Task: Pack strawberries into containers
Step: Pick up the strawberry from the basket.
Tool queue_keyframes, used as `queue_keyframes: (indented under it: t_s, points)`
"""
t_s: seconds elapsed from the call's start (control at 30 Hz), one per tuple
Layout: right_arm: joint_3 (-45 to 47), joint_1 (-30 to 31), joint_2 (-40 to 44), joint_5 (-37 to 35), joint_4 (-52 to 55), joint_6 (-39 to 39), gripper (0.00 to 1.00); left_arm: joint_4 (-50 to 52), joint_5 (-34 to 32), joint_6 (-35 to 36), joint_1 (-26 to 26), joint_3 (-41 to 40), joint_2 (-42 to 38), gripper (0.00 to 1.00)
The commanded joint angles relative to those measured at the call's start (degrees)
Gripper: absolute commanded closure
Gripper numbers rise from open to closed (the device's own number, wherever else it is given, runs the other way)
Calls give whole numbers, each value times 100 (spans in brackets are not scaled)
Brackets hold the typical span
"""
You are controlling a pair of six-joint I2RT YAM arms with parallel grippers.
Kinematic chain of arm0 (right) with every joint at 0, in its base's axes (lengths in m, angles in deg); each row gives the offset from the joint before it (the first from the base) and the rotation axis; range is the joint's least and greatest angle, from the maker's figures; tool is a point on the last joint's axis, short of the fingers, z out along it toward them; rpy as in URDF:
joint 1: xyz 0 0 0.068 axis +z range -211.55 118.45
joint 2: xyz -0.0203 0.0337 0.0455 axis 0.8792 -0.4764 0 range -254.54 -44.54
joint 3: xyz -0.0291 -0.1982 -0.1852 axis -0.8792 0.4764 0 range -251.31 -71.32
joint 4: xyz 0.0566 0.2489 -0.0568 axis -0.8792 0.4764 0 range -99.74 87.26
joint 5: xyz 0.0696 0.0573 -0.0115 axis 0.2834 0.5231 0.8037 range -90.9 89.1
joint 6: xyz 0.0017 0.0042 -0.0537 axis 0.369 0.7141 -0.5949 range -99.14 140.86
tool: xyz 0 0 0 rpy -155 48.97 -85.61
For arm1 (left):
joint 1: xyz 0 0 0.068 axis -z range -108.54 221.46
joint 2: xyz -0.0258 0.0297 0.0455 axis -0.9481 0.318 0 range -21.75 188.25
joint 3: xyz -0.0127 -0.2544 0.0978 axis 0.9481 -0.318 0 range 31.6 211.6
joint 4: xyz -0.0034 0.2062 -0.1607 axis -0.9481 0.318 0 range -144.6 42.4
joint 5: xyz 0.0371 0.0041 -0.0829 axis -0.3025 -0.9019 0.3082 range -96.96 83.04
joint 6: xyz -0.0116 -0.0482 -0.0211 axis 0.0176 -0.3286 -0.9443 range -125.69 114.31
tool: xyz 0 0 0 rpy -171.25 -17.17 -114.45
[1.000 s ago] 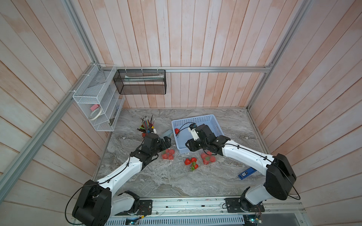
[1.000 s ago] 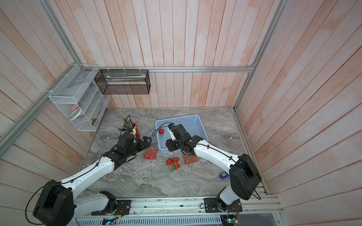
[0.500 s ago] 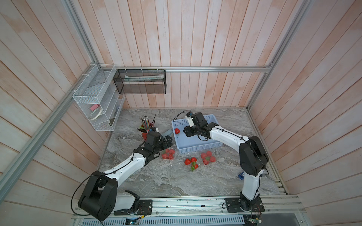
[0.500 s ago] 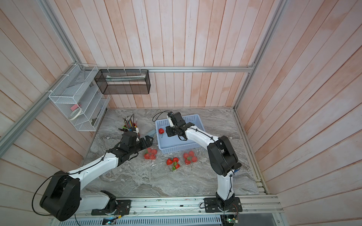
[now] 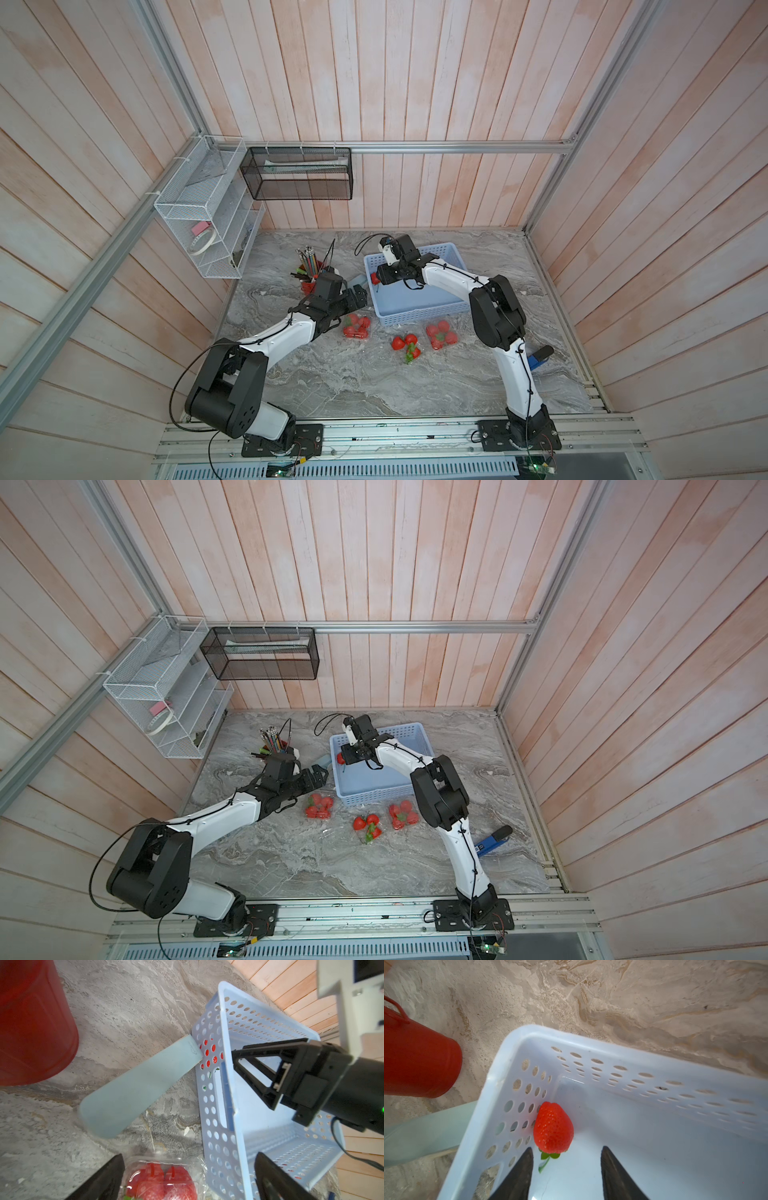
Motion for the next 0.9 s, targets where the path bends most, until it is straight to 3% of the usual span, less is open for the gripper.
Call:
queue_keyframes:
  t_s: [0.0,0.27,0.5,0.67,0.87]
  points:
    - [-312,-23,-302,424,120,-9,47,-115,68,102,-70,166,72,1]
    - [-530,-21,-745,538,1,98,49,-139,95,79,-148,32,51,1]
    - [-540,-27,-798,568,-49,160,59,-105,120,75,-172,25,-32,1]
    - [-346,-24,-508,530,-146,160,71,-35,83,79,-173,-10,-195,1]
    - [431,-24,333,382,-331,185,78,-14,110,16,-182,-140,-433,1]
